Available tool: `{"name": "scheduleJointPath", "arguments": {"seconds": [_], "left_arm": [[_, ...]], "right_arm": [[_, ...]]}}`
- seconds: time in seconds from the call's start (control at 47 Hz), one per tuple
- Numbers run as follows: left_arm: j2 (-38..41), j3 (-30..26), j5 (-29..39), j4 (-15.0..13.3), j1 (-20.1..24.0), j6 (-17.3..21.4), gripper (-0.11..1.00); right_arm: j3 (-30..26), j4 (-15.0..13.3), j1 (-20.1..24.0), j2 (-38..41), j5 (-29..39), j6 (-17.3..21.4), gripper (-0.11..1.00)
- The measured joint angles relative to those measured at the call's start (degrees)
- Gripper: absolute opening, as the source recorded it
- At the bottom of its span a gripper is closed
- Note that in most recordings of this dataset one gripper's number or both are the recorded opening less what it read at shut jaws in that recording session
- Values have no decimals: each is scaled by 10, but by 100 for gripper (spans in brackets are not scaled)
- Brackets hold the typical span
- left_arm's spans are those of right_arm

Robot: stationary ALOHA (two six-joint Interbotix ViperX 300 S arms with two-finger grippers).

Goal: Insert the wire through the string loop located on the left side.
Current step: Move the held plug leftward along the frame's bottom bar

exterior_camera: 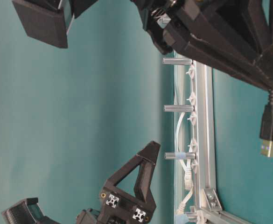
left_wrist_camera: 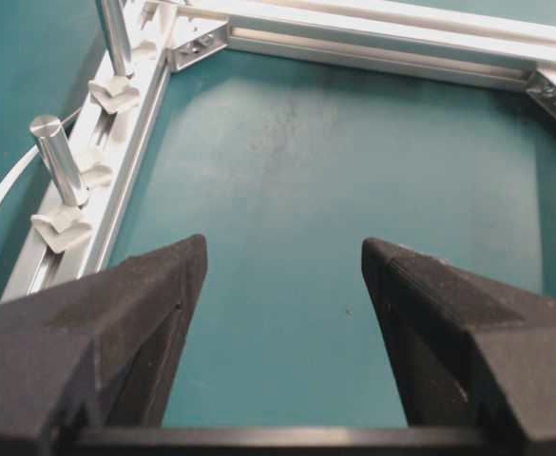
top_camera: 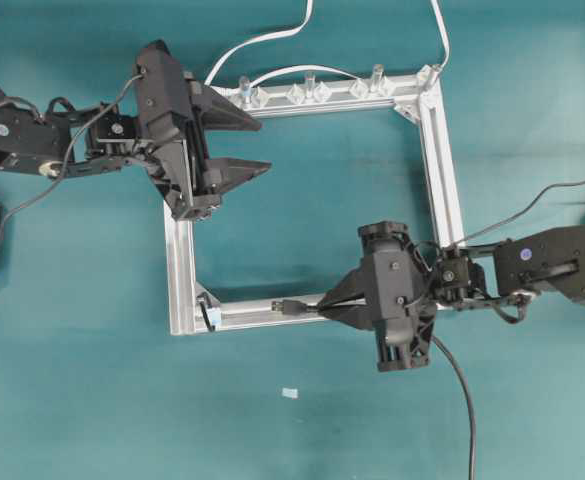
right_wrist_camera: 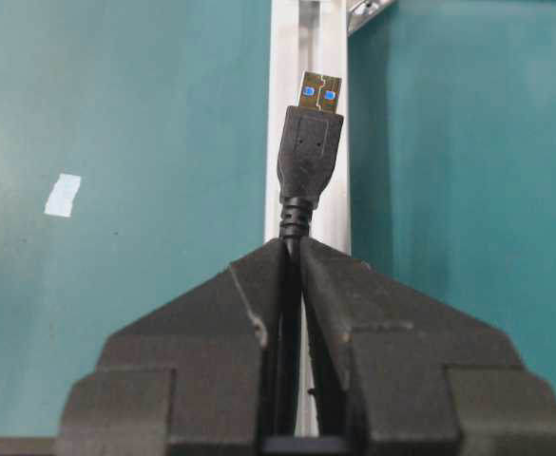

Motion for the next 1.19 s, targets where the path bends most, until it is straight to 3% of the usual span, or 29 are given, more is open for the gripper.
{"name": "scheduleJointPath", "arguments": {"seconds": [0.468, 0.766, 1.192], "left_arm": [[-1, 0, 0, 0, 0, -1, 72], [-1, 0, 0, 1, 0, -1, 72], [-30, 25, 1, 1, -1, 0, 72]], "right_arm": [[-1, 1, -4, 1, 1, 0, 10], [-33, -2, -4, 29, 2, -1, 10], [-85, -33, -19, 66, 26, -1, 10]]}}
